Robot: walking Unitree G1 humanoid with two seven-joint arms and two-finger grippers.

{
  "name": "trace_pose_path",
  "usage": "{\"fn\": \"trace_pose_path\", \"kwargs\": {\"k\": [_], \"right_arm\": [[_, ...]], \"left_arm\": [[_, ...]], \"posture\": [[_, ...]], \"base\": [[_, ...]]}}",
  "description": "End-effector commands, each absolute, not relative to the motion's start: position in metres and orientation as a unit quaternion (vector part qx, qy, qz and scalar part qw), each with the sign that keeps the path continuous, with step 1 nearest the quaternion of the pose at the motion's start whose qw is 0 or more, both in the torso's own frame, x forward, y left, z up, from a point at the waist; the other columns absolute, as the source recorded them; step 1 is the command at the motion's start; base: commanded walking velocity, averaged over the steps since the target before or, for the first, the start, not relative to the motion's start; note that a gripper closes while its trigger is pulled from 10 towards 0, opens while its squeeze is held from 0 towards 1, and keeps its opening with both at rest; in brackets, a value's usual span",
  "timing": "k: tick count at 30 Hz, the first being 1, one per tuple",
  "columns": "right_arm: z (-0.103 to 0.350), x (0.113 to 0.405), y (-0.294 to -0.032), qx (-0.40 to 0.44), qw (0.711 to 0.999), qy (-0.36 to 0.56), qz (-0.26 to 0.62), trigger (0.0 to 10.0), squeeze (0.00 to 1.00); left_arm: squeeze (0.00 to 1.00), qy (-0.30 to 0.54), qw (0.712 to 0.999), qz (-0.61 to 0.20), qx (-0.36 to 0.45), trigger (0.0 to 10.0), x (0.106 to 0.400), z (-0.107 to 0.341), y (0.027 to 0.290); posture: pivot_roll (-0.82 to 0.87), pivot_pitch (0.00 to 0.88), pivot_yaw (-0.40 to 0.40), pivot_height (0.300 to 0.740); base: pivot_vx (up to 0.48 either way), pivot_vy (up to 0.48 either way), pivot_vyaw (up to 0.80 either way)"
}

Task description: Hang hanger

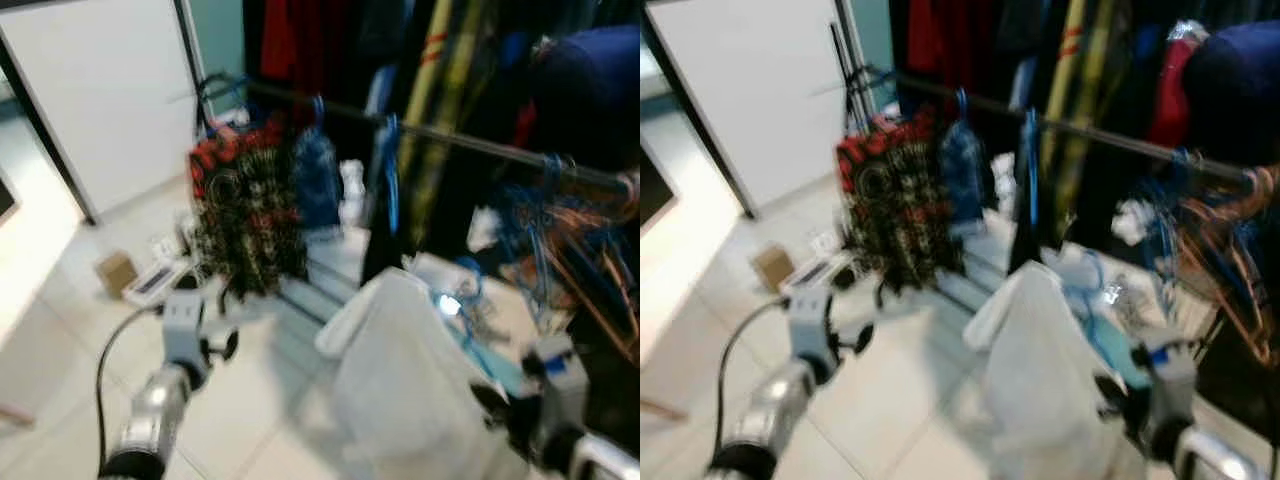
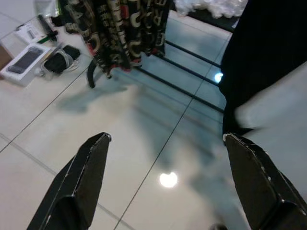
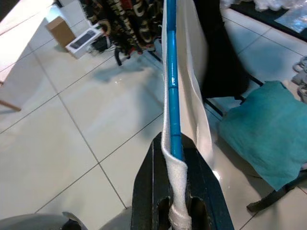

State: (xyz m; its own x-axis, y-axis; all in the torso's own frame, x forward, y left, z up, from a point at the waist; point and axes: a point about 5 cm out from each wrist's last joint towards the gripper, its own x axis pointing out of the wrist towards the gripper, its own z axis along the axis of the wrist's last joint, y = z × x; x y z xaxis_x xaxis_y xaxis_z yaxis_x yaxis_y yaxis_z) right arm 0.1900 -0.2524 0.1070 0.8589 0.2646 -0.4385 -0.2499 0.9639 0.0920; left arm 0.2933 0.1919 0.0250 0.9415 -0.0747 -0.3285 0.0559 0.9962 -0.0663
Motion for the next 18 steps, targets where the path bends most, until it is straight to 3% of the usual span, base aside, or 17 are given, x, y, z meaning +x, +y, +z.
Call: {"fn": "trace_pose_path", "kwargs": {"k": [1,18], "right_arm": [[0.118,0.1988,-0.2492,0.009,0.972,0.192,0.138,10.0,0.0],[0.1225,0.2001,-0.2432,0.007,0.974,0.171,0.151,10.0,0.0]], "left_arm": [[0.0,0.156,0.987,-0.031,-0.021,10.0,0.2957,0.0299,0.198],[0.0,0.146,0.989,-0.02,-0.031,10.0,0.2981,0.0314,0.2004]], "posture": [[-0.11,0.0,0.062,0.74],[-0.12,0.0,0.056,0.74]], "base": [[0.0,0.0,0.0],[0.255,0.0,0.0]]}}
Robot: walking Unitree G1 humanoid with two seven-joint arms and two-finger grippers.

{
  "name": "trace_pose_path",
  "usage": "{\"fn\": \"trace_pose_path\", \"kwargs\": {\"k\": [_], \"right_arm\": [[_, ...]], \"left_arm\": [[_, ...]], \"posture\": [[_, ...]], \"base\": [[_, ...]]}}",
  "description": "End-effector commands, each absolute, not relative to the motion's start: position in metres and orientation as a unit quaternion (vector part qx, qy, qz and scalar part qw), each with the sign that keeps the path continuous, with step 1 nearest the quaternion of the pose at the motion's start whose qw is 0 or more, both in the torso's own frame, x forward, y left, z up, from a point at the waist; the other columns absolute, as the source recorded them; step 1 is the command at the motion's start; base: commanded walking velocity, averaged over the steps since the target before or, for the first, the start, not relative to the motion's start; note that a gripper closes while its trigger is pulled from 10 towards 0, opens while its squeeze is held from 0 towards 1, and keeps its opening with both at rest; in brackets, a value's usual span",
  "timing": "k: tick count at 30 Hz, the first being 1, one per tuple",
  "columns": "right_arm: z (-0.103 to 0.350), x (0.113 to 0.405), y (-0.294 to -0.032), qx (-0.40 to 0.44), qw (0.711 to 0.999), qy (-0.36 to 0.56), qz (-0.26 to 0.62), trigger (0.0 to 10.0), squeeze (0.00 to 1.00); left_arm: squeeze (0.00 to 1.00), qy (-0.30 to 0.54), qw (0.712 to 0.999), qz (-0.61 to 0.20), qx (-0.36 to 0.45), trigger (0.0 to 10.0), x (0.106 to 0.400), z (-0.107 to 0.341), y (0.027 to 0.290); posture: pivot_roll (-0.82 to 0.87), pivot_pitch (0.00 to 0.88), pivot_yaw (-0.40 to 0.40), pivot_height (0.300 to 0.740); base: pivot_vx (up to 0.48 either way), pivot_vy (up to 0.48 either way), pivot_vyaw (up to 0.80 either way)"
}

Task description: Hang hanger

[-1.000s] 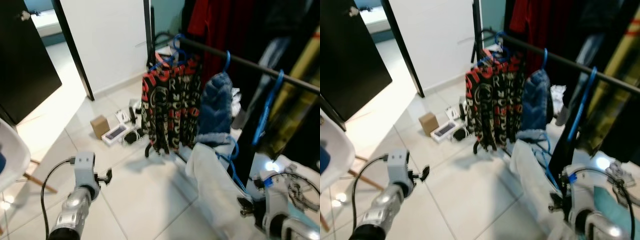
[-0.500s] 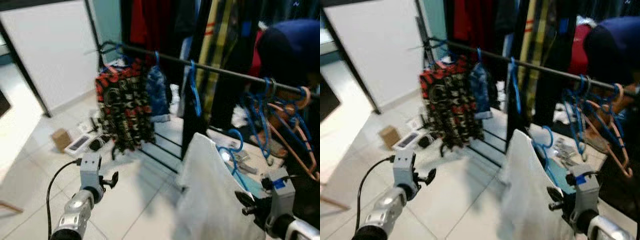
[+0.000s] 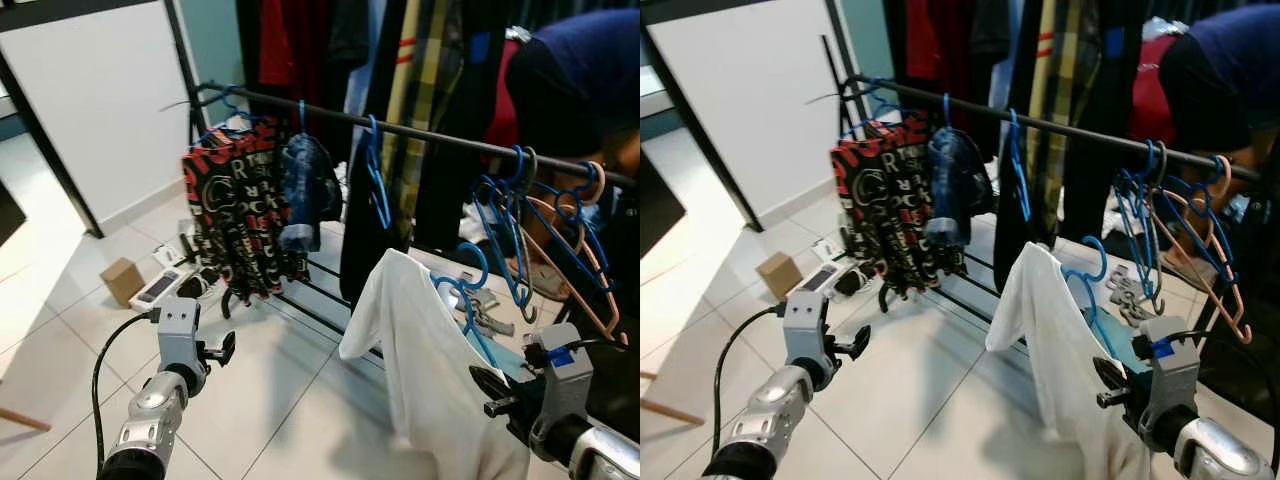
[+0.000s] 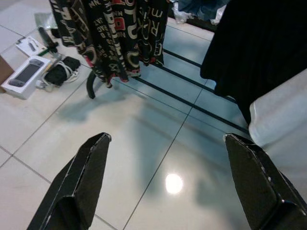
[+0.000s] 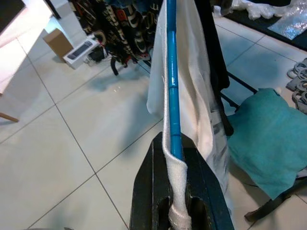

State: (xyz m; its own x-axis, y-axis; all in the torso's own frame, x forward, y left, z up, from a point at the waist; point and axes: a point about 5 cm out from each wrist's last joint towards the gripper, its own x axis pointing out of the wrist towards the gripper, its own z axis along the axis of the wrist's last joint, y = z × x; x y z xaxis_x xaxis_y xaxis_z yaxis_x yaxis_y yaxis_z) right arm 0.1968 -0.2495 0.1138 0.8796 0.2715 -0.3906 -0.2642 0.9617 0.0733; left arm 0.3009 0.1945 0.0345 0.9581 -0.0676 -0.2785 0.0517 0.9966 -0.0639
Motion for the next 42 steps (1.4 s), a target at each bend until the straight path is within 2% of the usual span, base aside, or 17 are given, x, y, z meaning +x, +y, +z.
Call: {"fn": "trace_pose_path", "kwargs": {"k": [1,7,10,16,18,22,24,27,32,33,38,41,42], "right_arm": [[0.122,0.2,-0.243,0.007,0.974,0.171,0.151,10.0,0.0],[0.125,0.202,-0.249,0.007,0.979,0.161,0.121,10.0,0.0],[0.127,0.206,-0.263,0.01,0.988,0.147,0.049,10.0,0.0],[0.129,0.209,-0.268,0.002,0.99,0.138,0.024,10.0,0.0],[0.127,0.21,-0.272,-0.004,0.989,0.149,-0.016,10.0,0.0],[0.124,0.209,-0.272,-0.007,0.987,0.159,-0.026,10.0,0.0],[0.116,0.205,-0.269,-0.01,0.982,0.187,-0.013,10.0,0.0],[0.087,0.178,-0.257,-0.005,0.952,0.298,0.061,10.0,0.0],[0.077,0.167,-0.265,-0.004,0.939,0.341,0.038,10.0,0.0],[0.074,0.164,-0.272,-0.001,0.935,0.354,0.011,10.0,0.0],[0.078,0.168,-0.282,-0.006,0.941,0.337,-0.031,10.0,0.0],[0.097,0.189,-0.288,-0.024,0.964,0.255,-0.065,10.0,0.0],[0.097,0.189,-0.288,-0.024,0.964,0.255,-0.065,10.0,0.0]], "left_arm": [[0.0,0.146,0.989,-0.02,-0.031,10.0,0.298,0.031,0.2],[0.0,0.144,0.989,-0.024,-0.033,10.0,0.298,0.032,0.2],[0.0,0.139,0.989,-0.038,-0.035,10.0,0.298,0.032,0.198],[0.0,0.14,0.989,-0.045,-0.033,10.0,0.298,0.032,0.197],[0.0,0.141,0.988,-0.059,-0.035,10.0,0.299,0.032,0.195],[0.0,0.141,0.987,-0.064,-0.036,10.0,0.299,0.032,0.195],[0.0,0.144,0.987,-0.066,-0.034,10.0,0.299,0.031,0.195],[0.0,0.156,0.985,-0.064,-0.026,10.0,0.296,0.027,0.2],[0.0,0.162,0.985,-0.063,-0.022,10.0,0.295,0.025,0.202],[0.0,0.165,0.984,-0.063,-0.019,10.0,0.295,0.024,0.203],[0.0,0.174,0.983,-0.062,-0.013,10.0,0.294,0.021,0.204],[0.0,0.182,0.981,-0.062,-0.01,10.0,0.293,0.017,0.203],[0.0,0.182,0.981,-0.062,-0.01,10.0,0.293,0.017,0.203]], "posture": [[-0.12,0.0,0.056,0.74],[-0.12,0.0,0.06,0.74],[-0.12,0.0,0.064,0.74],[-0.12,0.0,0.068,0.74],[-0.12,0.0,0.078,0.74],[-0.12,0.0,0.078,0.74],[-0.12,0.0,0.083,0.74],[-0.12,0.0,0.101,0.74],[-0.12,0.0,0.102,0.74],[-0.13,0.0,0.112,0.74],[-0.14,0.0,0.123,0.74],[-0.14,0.0,0.126,0.74],[-0.14,0.0,0.126,0.74]], "base": [[0.251,0.0,0.0],[0.0,0.0,0.0],[0.0,0.0,0.0],[0.0,0.0,0.0],[0.0,0.0,-0.8],[0.0,0.0,-0.8],[0.0,0.0,-0.8],[0.0,0.0,0.0],[0.0,0.0,0.0],[0.0,0.0,0.0],[0.0,0.0,0.0],[0.0,0.0,0.0],[0.0,0.0,0.0]]}}
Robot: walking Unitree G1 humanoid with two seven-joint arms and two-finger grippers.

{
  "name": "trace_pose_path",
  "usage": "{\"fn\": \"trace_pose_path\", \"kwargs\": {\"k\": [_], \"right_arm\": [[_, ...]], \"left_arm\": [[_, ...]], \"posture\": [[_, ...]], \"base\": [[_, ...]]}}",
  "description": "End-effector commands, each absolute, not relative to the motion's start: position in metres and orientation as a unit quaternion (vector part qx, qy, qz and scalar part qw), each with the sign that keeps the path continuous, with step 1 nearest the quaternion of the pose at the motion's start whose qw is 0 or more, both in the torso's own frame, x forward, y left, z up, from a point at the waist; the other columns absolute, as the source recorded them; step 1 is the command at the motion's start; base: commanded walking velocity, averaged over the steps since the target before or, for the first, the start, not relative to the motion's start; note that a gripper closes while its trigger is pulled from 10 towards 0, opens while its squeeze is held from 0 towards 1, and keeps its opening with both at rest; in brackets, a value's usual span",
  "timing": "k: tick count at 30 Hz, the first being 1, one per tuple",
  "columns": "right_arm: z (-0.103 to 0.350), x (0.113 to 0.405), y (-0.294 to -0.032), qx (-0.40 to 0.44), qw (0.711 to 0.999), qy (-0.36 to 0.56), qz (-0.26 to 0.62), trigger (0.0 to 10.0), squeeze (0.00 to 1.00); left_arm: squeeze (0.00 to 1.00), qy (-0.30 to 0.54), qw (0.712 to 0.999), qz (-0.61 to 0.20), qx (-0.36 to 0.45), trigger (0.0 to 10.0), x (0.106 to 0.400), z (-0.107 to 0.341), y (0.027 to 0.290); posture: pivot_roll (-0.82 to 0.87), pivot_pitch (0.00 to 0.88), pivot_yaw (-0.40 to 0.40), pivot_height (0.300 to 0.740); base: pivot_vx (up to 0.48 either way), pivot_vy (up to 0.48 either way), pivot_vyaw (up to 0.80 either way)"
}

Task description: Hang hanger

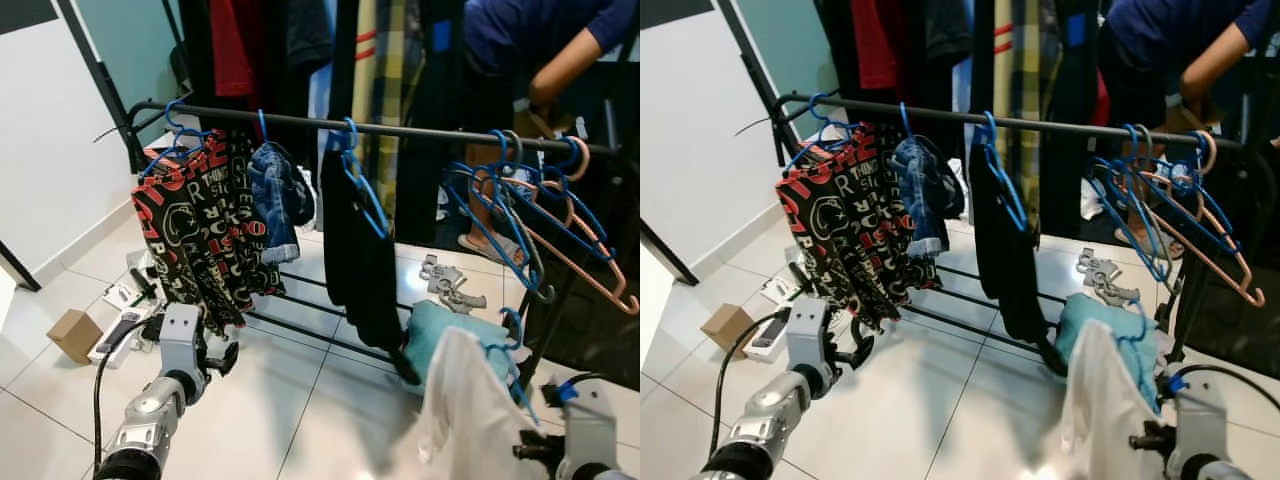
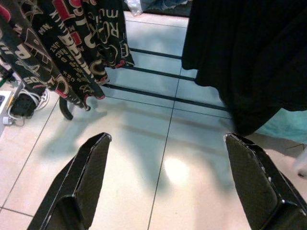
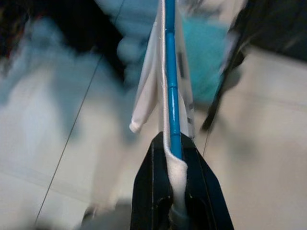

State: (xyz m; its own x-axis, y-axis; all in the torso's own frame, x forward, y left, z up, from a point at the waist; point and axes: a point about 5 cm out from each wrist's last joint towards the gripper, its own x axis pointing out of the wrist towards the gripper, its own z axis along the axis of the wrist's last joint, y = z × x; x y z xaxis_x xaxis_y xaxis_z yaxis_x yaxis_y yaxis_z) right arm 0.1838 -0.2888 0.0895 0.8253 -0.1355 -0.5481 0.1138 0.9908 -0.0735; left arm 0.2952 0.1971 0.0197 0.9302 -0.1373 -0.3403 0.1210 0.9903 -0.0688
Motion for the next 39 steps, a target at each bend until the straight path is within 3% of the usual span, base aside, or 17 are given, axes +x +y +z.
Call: {"fn": "trace_pose_path", "kwargs": {"k": [1,7,17,19,28,39], "right_arm": [[0.111,0.202,-0.287,-0.025,0.975,0.209,-0.071,10.0,0.0],[0.129,0.221,-0.282,-0.028,0.985,0.155,-0.066,10.0,0.0],[0.136,0.235,-0.265,-0.029,0.99,0.14,-0.014,10.0,0.0],[0.129,0.241,-0.244,-0.048,0.981,0.178,0.06,10.0,0.0],[0.099,0.225,-0.262,-0.064,0.957,0.284,0.006,10.0,0.0],[0.082,0.213,-0.252,-0.056,0.943,0.328,0.011,10.0,0.0]], "left_arm": [[0.0,0.184,0.981,-0.062,-0.01,10.0,0.292,0.016,0.203],[0.0,0.184,0.981,-0.059,-0.01,10.0,0.291,0.015,0.204],[0.0,0.185,0.981,-0.055,-0.009,10.0,0.29,0.014,0.206],[0.0,0.186,0.981,-0.052,-0.008,10.0,0.289,0.013,0.207],[0.0,0.188,0.981,-0.054,-0.007,10.0,0.287,0.011,0.207],[0.0,0.188,0.98,-0.06,-0.006,10.0,0.288,0.011,0.204]], "posture": [[-0.13,0.0,0.127,0.74],[-0.13,0.0,0.122,0.74],[-0.12,0.0,0.122,0.74],[-0.11,0.0,0.114,0.74],[-0.12,0.0,0.115,0.74],[-0.12,0.0,0.122,0.74]], "base": [[0.0,0.0,0.0],[0.0,0.0,0.0],[0.0,0.0,0.0],[0.0,0.0,0.0],[0.0,0.0,0.0],[0.0,0.0,0.0]]}}
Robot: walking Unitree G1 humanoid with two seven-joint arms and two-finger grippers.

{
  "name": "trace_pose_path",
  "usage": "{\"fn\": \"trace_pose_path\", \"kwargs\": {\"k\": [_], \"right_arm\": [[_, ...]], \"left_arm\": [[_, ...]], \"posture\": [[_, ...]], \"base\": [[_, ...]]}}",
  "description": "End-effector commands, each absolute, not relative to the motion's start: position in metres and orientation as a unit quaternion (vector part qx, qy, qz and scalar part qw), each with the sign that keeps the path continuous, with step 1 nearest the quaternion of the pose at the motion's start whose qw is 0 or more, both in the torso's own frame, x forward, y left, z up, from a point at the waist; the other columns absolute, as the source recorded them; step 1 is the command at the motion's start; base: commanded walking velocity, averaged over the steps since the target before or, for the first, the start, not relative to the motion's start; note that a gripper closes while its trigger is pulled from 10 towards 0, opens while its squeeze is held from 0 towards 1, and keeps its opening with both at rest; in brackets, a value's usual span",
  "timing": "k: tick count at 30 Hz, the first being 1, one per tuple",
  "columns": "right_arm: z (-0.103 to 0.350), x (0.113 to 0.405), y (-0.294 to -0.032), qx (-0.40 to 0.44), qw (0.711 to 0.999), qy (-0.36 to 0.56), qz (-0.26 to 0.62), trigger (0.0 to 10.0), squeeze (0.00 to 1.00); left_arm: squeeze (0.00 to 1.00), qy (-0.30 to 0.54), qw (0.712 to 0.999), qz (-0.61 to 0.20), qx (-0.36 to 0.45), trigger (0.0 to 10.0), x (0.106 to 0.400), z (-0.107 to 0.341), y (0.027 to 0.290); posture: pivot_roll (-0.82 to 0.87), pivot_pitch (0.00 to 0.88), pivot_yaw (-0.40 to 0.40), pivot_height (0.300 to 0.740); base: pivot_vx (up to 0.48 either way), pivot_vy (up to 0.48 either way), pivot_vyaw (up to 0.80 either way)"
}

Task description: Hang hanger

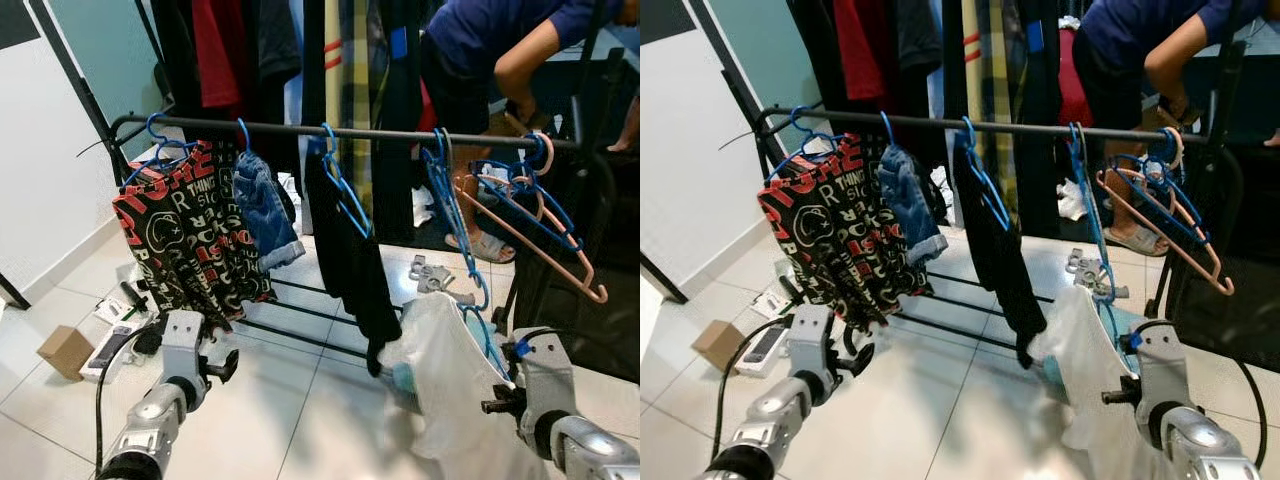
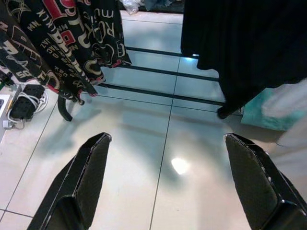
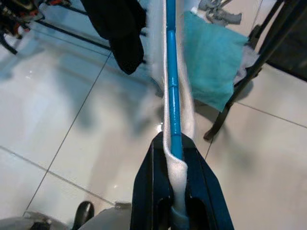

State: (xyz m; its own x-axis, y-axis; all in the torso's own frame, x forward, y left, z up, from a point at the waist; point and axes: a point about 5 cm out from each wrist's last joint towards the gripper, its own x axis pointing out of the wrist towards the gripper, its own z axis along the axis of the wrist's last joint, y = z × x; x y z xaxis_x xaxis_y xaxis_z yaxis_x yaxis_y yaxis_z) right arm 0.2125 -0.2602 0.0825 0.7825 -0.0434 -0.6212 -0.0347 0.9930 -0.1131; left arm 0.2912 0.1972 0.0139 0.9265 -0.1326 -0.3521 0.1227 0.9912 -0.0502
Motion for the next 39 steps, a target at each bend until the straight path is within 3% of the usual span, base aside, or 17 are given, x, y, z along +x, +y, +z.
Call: {"fn": "trace_pose_path", "kwargs": {"k": [1,5,19,23,28,30,39], "right_arm": [[0.082,0.213,-0.239,-0.053,0.943,0.324,0.051,10.0,0.0],[0.098,0.225,-0.217,-0.046,0.958,0.259,0.111,10.0,0.0],[0.094,0.214,-0.227,-0.059,0.945,0.313,0.079,10.0,0.0],[0.107,0.214,-0.227,-0.044,0.959,0.267,0.083,10.0,0.0],[0.109,0.213,-0.224,-0.061,0.957,0.264,0.101,10.0,0.0],[0.107,0.205,-0.208,-0.073,0.938,0.297,0.16,10.0,0.0],[0.11,0.202,-0.189,-0.079,0.92,0.313,0.224,10.0,0.0]], "left_arm": [[0.0,0.188,0.98,-0.061,-0.005,10.0,0.288,0.011,0.204],[0.0,0.187,0.981,-0.061,-0.004,10.0,0.289,0.012,0.205],[0.0,0.185,0.98,-0.066,-0.002,10.0,0.291,0.013,0.203],[0.0,0.187,0.98,-0.068,0.0,10.0,0.291,0.013,0.204],[0.0,0.188,0.98,-0.07,0.002,10.0,0.292,0.013,0.204],[0.0,0.186,0.98,-0.072,0.002,10.0,0.293,0.013,0.203],[0.0,0.185,0.98,-0.071,0.002,10.0,0.294,0.015,0.203]], "posture": [[-0.12,0.0,0.123,0.74],[-0.12,0.0,0.128,0.74],[-0.13,0.0,0.143,0.74],[-0.14,0.0,0.152,0.74],[-0.14,0.0,0.154,0.74],[-0.14,0.0,0.156,0.74],[-0.13,0.0,0.154,0.74]], "base": [[0.0,0.0,0.0],[0.0,0.0,0.0],[0.0,0.0,0.0],[0.0,0.0,0.0],[0.0,0.0,0.0],[0.0,0.0,0.0],[0.0,0.0,0.0]]}}
